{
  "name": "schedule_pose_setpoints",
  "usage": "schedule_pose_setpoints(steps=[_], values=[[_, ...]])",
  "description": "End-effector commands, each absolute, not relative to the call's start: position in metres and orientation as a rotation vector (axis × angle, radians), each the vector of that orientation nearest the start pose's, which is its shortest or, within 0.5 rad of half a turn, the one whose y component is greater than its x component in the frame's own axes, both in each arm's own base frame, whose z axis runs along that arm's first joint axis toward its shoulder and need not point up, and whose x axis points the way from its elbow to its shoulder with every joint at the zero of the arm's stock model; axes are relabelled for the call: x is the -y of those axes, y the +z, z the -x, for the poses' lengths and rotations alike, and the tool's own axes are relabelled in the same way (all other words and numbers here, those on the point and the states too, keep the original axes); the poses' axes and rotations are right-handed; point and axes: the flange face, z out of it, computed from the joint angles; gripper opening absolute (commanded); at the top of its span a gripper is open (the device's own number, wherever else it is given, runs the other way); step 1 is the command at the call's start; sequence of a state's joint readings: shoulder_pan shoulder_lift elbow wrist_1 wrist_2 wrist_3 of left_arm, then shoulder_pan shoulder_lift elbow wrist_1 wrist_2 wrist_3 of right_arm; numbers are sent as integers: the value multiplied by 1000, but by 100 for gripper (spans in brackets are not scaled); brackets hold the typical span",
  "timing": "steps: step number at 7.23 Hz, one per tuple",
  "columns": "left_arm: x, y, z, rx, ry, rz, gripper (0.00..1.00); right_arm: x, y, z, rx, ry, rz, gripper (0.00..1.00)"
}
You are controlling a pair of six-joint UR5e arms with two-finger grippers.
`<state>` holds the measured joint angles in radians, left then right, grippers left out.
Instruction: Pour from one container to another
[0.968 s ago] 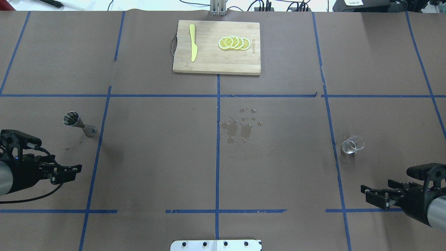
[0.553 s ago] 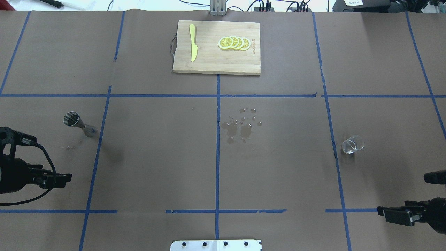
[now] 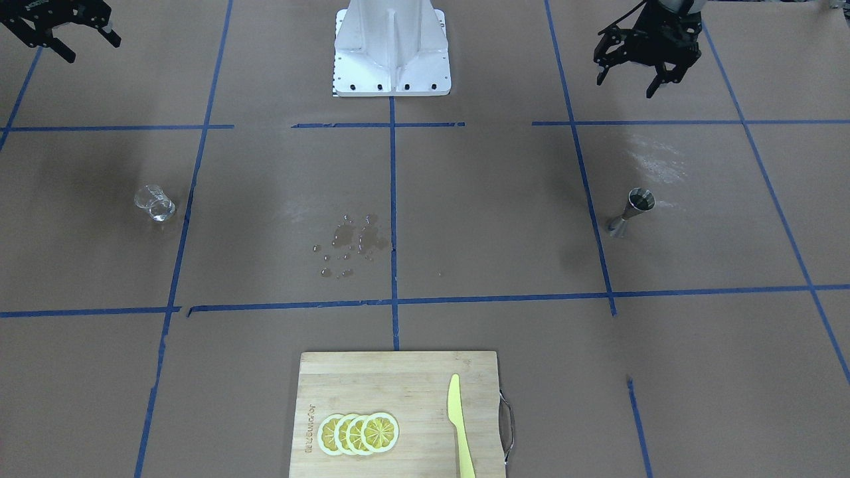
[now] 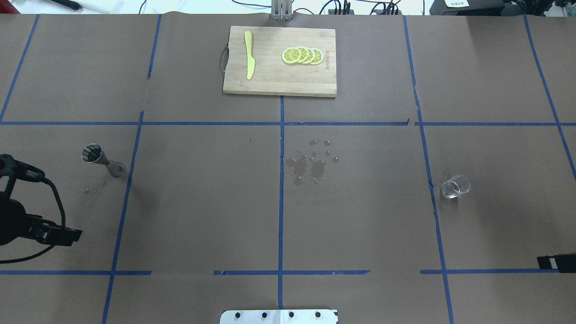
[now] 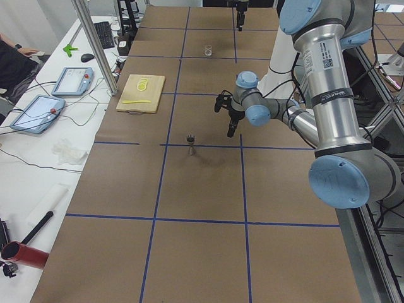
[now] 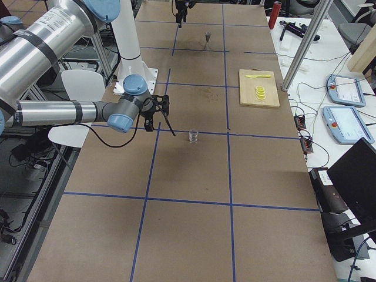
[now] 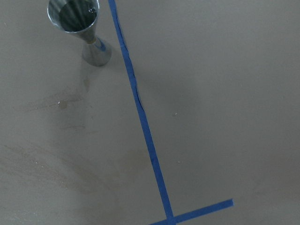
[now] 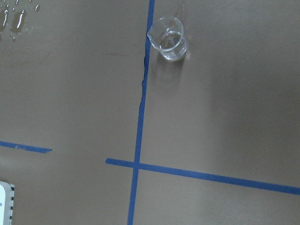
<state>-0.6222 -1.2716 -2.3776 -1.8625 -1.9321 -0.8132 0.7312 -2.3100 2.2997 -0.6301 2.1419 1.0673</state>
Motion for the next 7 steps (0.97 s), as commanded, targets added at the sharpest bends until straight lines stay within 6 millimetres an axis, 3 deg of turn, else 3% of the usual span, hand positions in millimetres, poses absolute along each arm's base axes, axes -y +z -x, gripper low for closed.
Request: schedule_pose_setpoints(steps=[1,2,3,4,5,6,7], values=[[339,364,-179,-741,309,-326,100,251,463,94,927,-112,-158,100],[383,351,-152,-662,322,-368,100,280,464,83,869,-128,-170,100],[431,336,-127,-591,334,-389,100,315,466,56,797,-147,-188,100],[460,342,-107,-555,334,-394,100,346,479,19,731,-202,-197,100],[491,355,-88,-528,317,-390,100,381,497,-19,732,-225,-185,100],[521,366,-61,-510,280,-389,100,401,525,-51,808,-217,-175,100],[542,400,-29,-596,289,-355,100,429,551,-65,902,-184,-162,100]])
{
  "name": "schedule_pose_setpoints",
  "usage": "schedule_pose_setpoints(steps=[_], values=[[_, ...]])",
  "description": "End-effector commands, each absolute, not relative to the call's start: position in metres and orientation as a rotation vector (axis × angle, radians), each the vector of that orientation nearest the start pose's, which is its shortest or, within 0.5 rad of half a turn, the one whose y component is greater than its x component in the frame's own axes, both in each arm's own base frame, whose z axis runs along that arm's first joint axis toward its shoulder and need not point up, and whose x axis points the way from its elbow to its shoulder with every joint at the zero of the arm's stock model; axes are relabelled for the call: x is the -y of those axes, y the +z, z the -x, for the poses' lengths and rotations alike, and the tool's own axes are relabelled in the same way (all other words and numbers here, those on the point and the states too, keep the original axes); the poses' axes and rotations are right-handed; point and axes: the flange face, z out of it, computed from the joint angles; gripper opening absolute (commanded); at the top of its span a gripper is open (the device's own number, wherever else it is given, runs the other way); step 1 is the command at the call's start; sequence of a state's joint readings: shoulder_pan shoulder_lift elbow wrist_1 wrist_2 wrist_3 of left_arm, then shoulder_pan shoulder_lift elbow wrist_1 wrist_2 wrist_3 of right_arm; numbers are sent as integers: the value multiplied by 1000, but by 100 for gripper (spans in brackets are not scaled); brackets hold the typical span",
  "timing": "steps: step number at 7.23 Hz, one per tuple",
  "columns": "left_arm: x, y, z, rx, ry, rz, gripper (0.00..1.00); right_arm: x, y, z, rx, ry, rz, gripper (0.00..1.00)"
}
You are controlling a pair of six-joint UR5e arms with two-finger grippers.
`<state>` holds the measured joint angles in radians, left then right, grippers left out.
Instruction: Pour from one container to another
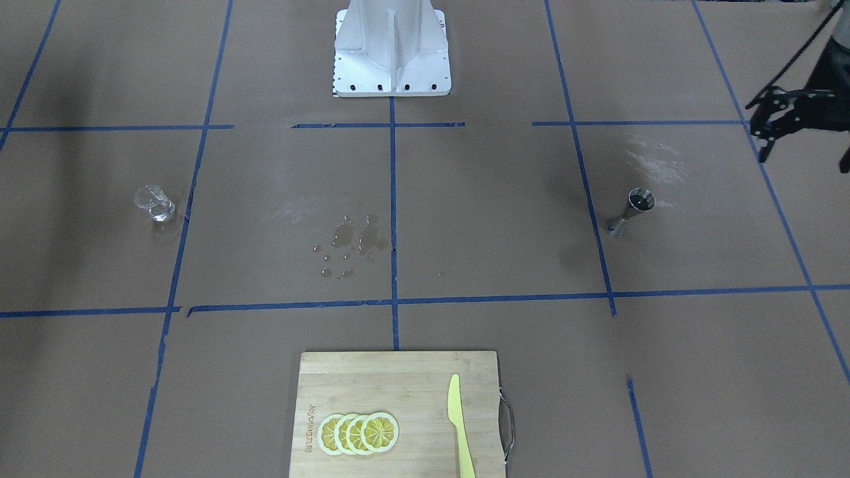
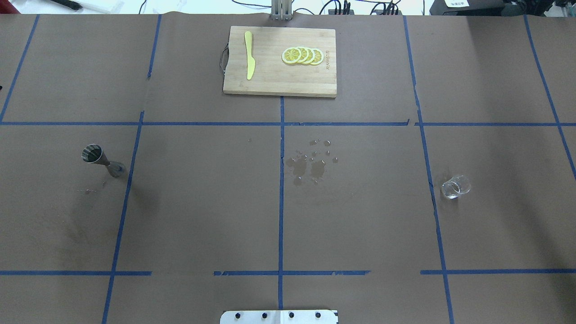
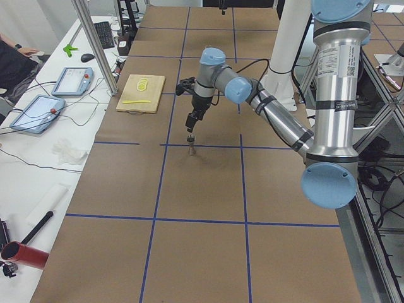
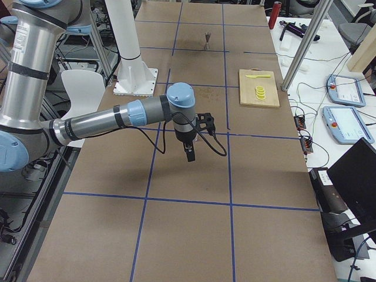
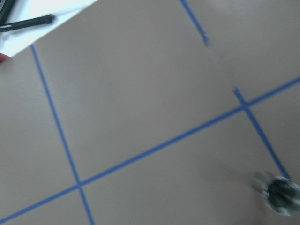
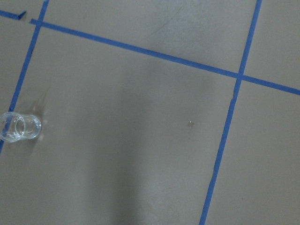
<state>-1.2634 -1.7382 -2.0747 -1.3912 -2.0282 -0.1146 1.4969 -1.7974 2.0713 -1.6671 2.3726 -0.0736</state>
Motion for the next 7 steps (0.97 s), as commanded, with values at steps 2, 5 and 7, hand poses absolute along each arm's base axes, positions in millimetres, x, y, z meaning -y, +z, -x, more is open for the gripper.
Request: schedule_pose_setpoints(steps=[2,5,7], values=[[571,497,53,-713,246,-320,100,457,575,-72,929,-130,-93,100],[533,567,104,-712,115,-244,100,443,564,-81,898,-14,-25,100],[512,597,102,-717,91,-188,100,443,580,-82,895,-1,-13,100]])
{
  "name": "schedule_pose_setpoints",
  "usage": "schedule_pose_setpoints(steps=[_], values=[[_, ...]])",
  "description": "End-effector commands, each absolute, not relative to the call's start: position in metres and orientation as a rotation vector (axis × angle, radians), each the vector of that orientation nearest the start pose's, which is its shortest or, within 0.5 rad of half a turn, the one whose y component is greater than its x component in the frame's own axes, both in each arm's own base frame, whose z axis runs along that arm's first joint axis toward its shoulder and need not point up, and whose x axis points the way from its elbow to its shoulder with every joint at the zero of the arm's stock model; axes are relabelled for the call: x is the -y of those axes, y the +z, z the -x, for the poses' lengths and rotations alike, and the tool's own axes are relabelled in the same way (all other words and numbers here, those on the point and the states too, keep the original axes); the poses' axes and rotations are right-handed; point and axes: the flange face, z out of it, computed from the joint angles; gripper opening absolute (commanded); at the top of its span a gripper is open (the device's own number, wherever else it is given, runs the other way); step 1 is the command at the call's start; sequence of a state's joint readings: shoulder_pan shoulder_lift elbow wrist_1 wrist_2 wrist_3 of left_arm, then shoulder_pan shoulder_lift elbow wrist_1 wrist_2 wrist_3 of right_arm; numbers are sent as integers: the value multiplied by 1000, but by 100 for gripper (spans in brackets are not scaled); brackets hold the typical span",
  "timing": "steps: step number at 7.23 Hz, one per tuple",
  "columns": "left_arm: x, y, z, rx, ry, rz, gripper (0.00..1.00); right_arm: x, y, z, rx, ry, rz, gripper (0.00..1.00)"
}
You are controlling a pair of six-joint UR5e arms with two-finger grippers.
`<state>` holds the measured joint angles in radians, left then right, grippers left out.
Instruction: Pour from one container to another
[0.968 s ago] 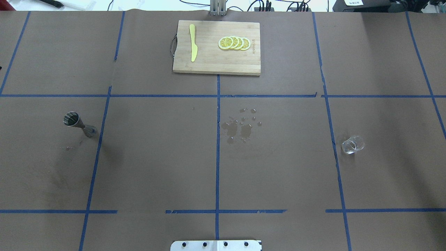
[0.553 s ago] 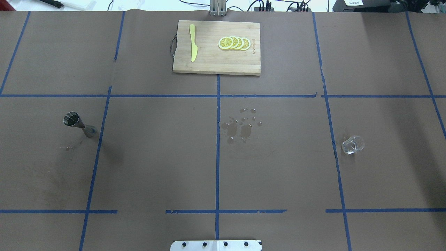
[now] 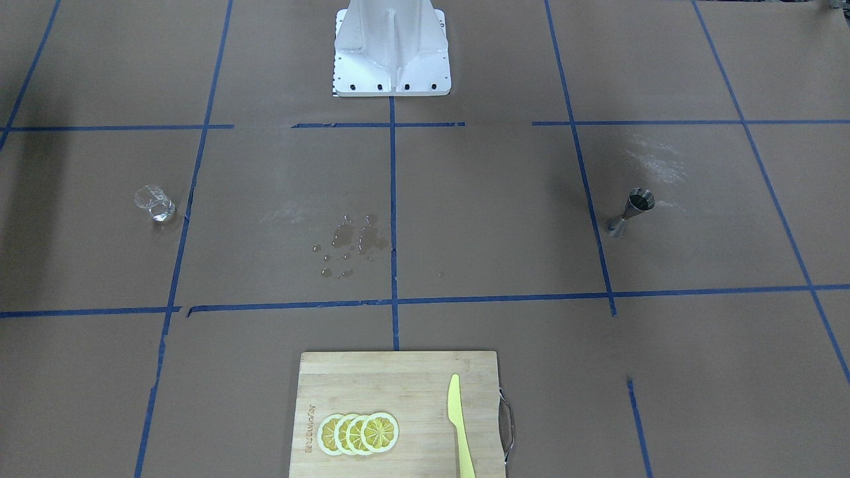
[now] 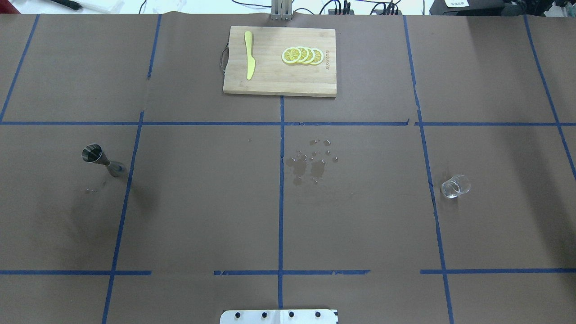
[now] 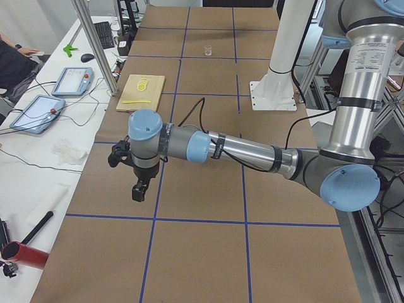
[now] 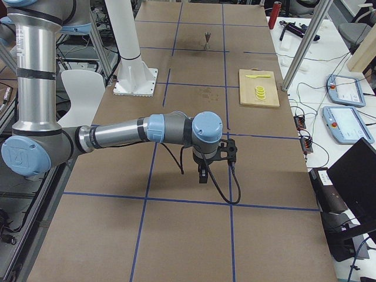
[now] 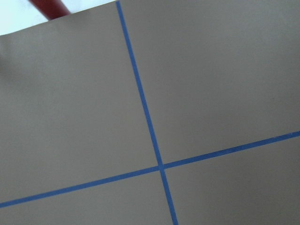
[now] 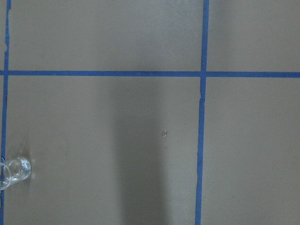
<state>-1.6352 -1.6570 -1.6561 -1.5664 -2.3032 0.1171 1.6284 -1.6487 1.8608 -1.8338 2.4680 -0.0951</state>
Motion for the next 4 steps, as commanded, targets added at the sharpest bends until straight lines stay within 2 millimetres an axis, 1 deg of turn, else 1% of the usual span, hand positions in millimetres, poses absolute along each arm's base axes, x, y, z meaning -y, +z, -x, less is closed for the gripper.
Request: schedule_pose_setpoints(steps=[1,2,3,4], values=[[498,614,101,-719,85,-164,100,436,588,-81,896,4,-1,100],[486,627,100,-718,87,-175,100,431,603,-81,898,17,27,100],[480,633,99,-719,87,-183,100,430,610,-81,897,23,41,100],[479,639,99,-720,83,-173,100,432,619,-81,897,19,32,100]])
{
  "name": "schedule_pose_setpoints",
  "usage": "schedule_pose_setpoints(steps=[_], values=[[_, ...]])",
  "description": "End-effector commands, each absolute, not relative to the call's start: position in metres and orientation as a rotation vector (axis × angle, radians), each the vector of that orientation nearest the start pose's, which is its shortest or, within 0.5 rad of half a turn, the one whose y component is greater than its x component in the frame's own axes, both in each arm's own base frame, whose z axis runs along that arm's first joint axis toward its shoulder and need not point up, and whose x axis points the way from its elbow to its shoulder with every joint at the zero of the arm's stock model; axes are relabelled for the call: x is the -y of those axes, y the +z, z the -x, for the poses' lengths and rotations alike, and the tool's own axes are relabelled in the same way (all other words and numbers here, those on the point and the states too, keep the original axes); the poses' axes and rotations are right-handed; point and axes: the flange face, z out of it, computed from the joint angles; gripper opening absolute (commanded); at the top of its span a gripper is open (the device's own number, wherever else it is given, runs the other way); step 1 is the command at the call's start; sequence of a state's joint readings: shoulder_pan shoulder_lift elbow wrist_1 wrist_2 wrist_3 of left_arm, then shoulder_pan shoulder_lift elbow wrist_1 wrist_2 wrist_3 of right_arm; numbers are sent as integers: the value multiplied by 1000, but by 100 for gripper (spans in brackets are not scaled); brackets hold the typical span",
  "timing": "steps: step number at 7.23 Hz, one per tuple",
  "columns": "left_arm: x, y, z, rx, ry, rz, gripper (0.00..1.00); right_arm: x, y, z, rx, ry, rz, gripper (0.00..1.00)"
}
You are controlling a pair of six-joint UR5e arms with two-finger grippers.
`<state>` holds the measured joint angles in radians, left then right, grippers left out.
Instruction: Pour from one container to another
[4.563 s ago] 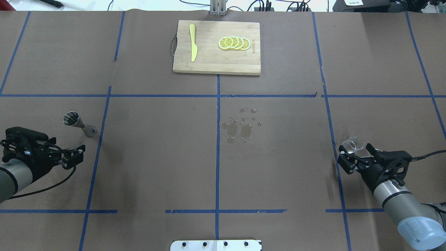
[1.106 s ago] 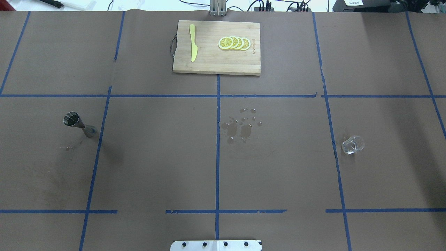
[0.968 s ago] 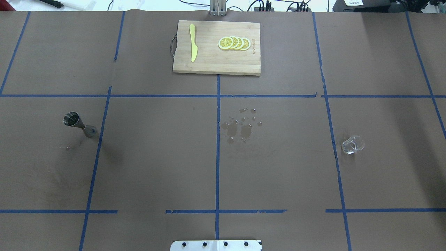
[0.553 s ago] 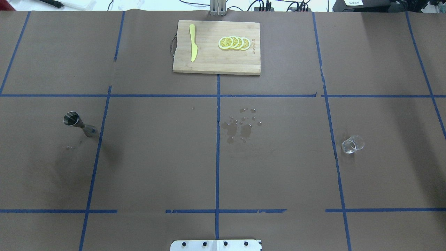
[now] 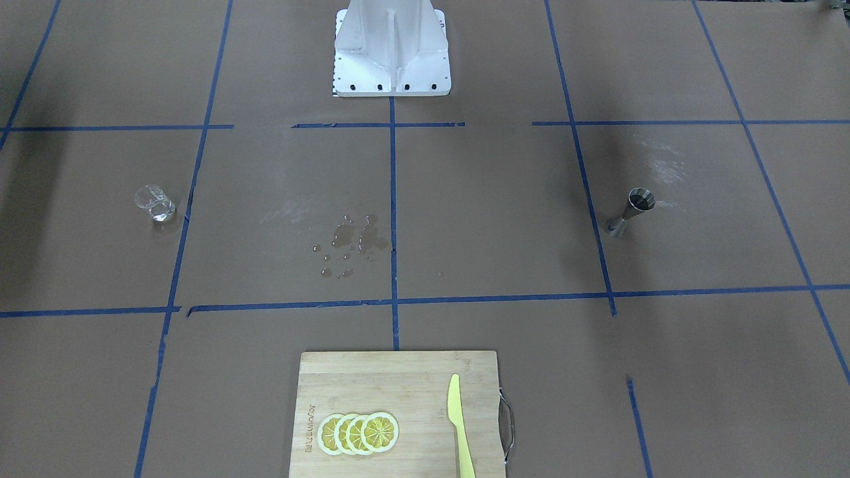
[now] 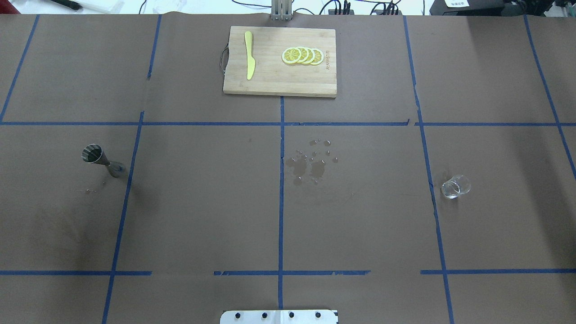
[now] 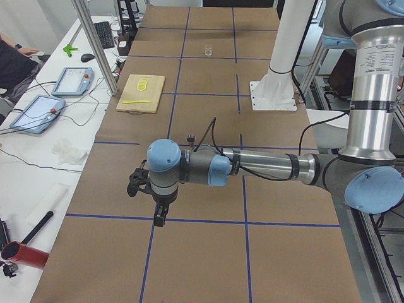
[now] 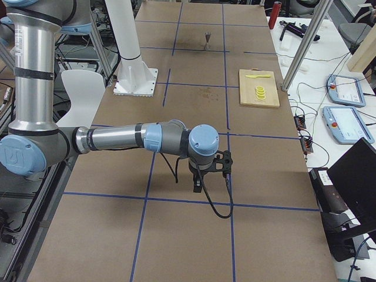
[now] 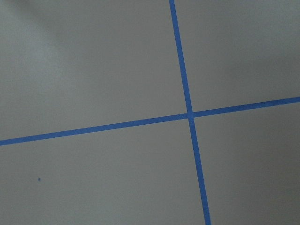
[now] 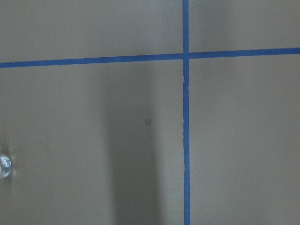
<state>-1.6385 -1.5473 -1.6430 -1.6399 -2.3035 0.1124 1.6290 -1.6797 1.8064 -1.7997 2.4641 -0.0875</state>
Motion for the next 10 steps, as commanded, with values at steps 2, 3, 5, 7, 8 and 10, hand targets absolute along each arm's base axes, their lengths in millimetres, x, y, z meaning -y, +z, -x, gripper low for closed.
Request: schedule_pose_setpoints(steps=[2,3,5,7,8,10], values=[[481,637,99,-719,80,-191,100,437,655,-81,893,-4,-21,100],[481,637,99,-719,80,-192,100,439,656,-82,891,-8,-29,100],[479,638,99,-715,88,-215,100,454,643,-84,862,27,-65,100],[480,635,99,-717,72,-215,100,458,640,-84,866,110,-90,100],[480,635,99,-717,72,-215,100,458,640,-84,867,112,-89,100],[480,636,99,-716,71,-218,100,458,640,-84,866,112,-89,100]])
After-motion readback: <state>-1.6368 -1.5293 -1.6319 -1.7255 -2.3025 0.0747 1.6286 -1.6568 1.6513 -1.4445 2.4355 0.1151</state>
